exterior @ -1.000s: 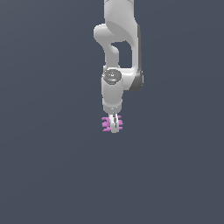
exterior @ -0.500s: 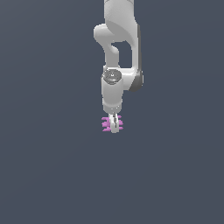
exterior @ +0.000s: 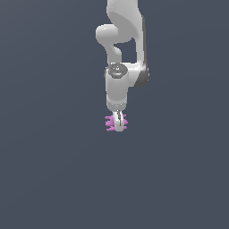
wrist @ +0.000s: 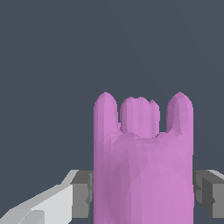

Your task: Pick up the object and move it to a goal position.

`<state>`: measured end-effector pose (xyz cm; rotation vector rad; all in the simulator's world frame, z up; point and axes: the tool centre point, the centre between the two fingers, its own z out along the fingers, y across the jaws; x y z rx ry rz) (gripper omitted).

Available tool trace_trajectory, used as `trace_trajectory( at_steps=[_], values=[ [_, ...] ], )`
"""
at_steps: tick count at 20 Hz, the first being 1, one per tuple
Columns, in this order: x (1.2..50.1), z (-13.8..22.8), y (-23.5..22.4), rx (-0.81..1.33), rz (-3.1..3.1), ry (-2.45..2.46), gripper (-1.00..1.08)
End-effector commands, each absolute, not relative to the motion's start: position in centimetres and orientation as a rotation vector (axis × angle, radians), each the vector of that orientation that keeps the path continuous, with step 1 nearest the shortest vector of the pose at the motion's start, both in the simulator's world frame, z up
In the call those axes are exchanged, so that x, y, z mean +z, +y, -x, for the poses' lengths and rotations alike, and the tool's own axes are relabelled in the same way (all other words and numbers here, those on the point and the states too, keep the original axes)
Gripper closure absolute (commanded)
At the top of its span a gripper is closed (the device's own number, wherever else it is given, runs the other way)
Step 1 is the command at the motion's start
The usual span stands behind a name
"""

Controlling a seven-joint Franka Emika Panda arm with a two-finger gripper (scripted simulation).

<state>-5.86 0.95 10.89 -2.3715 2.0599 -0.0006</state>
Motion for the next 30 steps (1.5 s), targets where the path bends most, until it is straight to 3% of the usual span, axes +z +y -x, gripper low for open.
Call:
trace_trajectory(
  at_steps=[1, 30],
  values=[
    [12.2, 6.2, 1.4, -0.001, 2.371, 2.060, 1.08],
    [40.4, 13.1, 10.2, -0.006, 2.372, 2.063, 1.08]
  ],
)
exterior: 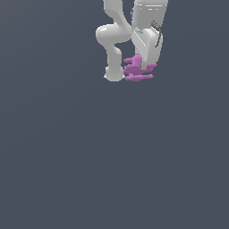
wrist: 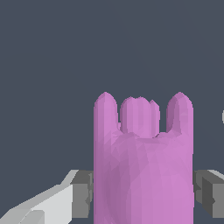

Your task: Pick up the object and move it to a goal position.

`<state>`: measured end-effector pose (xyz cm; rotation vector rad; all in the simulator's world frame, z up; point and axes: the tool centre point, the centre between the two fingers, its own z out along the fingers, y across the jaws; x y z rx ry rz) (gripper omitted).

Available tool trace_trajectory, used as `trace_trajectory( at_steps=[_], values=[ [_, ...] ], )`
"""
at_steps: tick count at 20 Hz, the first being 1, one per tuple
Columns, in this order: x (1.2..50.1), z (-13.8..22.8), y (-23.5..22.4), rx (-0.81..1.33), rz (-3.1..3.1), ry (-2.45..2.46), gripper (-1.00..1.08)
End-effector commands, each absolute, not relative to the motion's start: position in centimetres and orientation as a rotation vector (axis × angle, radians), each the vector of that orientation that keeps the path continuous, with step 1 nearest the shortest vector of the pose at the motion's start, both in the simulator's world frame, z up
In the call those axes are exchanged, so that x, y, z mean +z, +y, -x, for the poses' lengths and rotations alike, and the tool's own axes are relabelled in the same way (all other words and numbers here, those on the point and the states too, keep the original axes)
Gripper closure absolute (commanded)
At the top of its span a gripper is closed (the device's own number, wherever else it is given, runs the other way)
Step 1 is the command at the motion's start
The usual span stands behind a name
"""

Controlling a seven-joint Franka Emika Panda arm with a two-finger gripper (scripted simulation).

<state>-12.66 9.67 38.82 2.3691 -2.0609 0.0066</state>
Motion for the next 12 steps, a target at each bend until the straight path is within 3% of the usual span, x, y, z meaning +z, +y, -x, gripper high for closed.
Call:
trace_trajectory(
  at_steps=[1, 12],
  values=[
    [41.4, 13.3, 10.5, 0.006, -2.369, -2.060, 1.08],
    [49.2, 14.8, 13.2, 0.001, -2.372, -2.059, 1.08]
  ],
)
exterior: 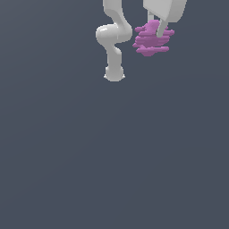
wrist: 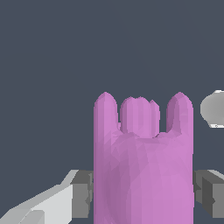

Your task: Pick up the object and move it to a goal position.

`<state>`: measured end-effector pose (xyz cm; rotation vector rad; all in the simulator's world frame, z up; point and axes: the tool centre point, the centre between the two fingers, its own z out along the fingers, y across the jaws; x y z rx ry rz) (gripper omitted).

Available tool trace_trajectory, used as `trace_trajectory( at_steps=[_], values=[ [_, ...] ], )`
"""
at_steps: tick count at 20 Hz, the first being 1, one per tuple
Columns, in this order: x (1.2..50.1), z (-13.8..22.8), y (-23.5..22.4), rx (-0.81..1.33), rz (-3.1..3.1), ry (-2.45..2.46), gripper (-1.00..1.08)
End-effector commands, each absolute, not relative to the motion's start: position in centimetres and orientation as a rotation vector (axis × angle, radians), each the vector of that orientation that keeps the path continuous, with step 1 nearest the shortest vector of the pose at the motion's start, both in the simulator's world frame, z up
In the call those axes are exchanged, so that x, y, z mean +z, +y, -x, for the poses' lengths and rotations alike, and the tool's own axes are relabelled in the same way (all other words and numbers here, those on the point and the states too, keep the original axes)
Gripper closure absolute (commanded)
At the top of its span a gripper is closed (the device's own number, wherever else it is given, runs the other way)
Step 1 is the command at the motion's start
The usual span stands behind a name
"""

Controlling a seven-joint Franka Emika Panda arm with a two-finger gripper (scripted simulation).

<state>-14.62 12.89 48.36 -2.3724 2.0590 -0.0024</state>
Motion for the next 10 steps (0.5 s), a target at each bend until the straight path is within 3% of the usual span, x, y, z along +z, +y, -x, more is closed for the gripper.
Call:
trace_trajectory(
  at_steps=[1, 10],
  values=[
    [49.6, 14.8, 13.3, -0.001, 2.373, 2.060, 1.08],
    [51.1, 15.0, 13.9, 0.000, 2.373, 2.059, 1.08]
  ],
)
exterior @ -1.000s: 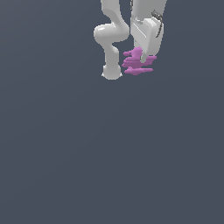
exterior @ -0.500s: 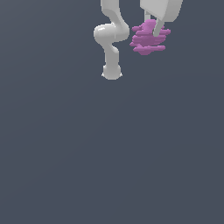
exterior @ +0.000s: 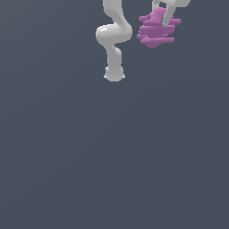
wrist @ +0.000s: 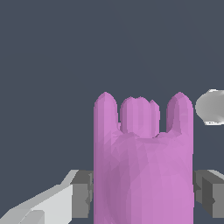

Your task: Pick up the object and move it to a goal position.

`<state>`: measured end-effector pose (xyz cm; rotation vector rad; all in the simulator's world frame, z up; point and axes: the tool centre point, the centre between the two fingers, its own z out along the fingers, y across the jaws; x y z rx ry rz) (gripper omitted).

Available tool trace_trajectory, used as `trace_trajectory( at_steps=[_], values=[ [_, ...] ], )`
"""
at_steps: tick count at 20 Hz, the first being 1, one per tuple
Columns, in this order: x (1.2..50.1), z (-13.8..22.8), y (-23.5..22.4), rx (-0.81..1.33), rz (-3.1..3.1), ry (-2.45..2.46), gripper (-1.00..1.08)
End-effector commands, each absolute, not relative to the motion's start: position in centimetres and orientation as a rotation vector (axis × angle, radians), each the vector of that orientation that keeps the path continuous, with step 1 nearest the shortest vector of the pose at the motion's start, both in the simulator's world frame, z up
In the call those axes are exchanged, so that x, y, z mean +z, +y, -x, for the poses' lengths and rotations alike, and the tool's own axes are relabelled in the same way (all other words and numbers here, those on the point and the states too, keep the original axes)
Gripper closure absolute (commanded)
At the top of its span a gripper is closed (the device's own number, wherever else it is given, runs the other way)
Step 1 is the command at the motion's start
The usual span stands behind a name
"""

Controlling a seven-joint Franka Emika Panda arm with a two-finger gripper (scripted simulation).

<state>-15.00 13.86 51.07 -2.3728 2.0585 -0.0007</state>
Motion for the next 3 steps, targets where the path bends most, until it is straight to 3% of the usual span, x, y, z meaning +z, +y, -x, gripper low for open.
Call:
trace_trajectory(
  at_steps=[1, 3],
  values=[
    [51.09, 14.96, 13.87, 0.000, 2.373, 2.059, 1.08],
    [51.00, 14.93, 13.84, 0.000, 2.373, 2.059, 1.08]
  ],
)
